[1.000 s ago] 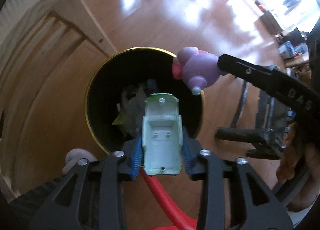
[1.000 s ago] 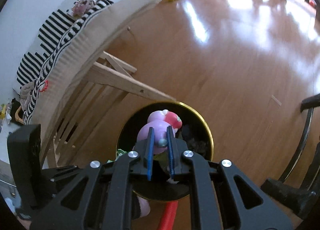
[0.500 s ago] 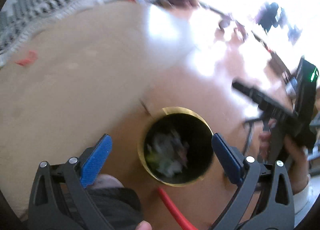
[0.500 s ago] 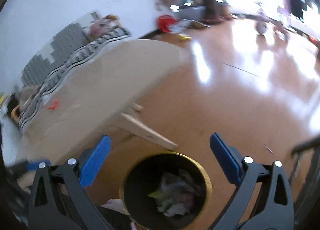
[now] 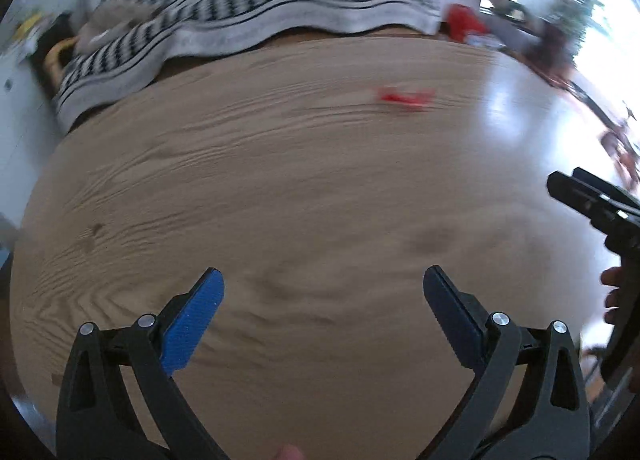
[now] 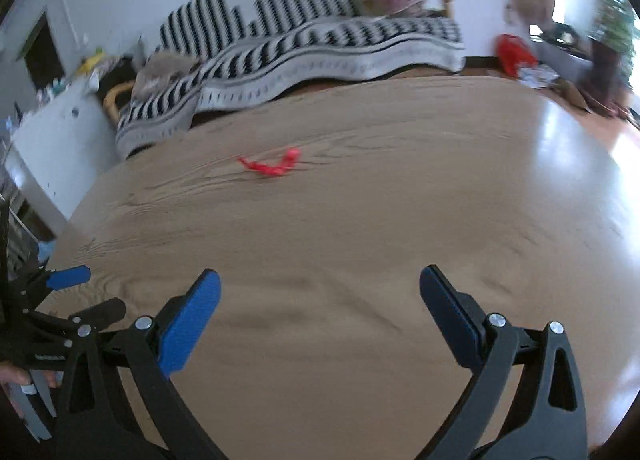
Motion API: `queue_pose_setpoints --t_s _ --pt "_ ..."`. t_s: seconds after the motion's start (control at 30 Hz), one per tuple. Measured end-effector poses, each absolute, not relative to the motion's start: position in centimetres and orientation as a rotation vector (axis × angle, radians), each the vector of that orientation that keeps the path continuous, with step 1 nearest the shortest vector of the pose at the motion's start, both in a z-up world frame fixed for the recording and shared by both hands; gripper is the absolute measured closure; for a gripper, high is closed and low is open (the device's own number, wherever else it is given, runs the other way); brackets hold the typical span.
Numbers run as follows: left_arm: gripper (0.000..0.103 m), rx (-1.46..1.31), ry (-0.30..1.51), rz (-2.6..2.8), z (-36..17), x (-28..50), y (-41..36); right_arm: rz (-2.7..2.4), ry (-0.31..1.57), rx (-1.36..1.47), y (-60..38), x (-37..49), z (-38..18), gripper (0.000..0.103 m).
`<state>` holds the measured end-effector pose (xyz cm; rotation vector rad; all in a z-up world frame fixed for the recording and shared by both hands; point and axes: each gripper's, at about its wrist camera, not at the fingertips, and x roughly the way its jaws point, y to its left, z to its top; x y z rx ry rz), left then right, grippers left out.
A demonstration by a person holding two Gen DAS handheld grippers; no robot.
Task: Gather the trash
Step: 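Move both open tools back over the table toward the red scrap, then grasp the red scrap with the right tool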
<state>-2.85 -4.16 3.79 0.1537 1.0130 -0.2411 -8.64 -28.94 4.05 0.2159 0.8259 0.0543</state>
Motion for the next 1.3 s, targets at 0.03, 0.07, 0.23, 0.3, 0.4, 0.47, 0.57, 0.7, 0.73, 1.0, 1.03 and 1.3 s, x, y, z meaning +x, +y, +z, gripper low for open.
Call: queue_pose_setpoints --t_s 0.03,0.07,0.23,0.3,0.4,0.47,0.57,0.7,0.73,1.0,1.03,1.3 --pt "0.006 0.137 1.022 -0.218 3.2 -1.5 -3.0 0.062 0.849 0.195 -27.7 -6.3 3.7 0.007" --pt "0.006 0.124 1.028 -0.206 2.7 -0.6 -2.5 0.06 0.863 0.181 -26.9 -4.7 3.5 0.007" --pt "0.006 0.069 1.053 -0.198 0.9 3.1 0.0 0.049 0.937 0.132 -24.0 1.8 0.9 0.007" --pt "0.006 0.102 1.03 -0.181 0.4 3.7 0.2 0.032 0.946 0.075 -23.1 3.8 0.2 0.005" --pt "0.006 0.099 0.998 -0.153 0.1 5.3 1.0 0.008 0.95 0.024 -22.4 6.0 -0.5 0.005" --pt "0.006 0.087 0.981 -0.131 -0.1 6.3 1.5 -0.001 0.954 0.016 -22.1 7.4 -0.6 0.005" --pt "0.006 0.069 0.957 -0.097 -0.2 7.3 1.9 -0.012 0.954 0.018 -22.2 8.5 -0.8 0.005" --pt "0.006 0.068 0.958 -0.096 -0.1 7.8 1.9 -0.037 0.954 0.033 -22.1 9.5 -0.9 0.005" --pt "0.006 0.066 0.958 -0.096 -0.1 7.9 2.0 -0.04 0.954 0.034 -22.1 9.7 -0.9 0.005" --pt "0.006 0.048 0.958 -0.074 -0.2 8.8 2.2 -0.033 0.955 0.027 -22.0 11.0 -0.9 0.005" --pt "0.006 0.046 0.958 -0.072 -0.2 8.9 2.2 -0.033 0.956 0.028 -22.0 10.9 -0.8 0.005" --pt "0.09 0.028 0.899 -0.06 0.6 8.6 2.7 0.04 0.912 -0.009 -20.5 10.6 -0.2 0.053"
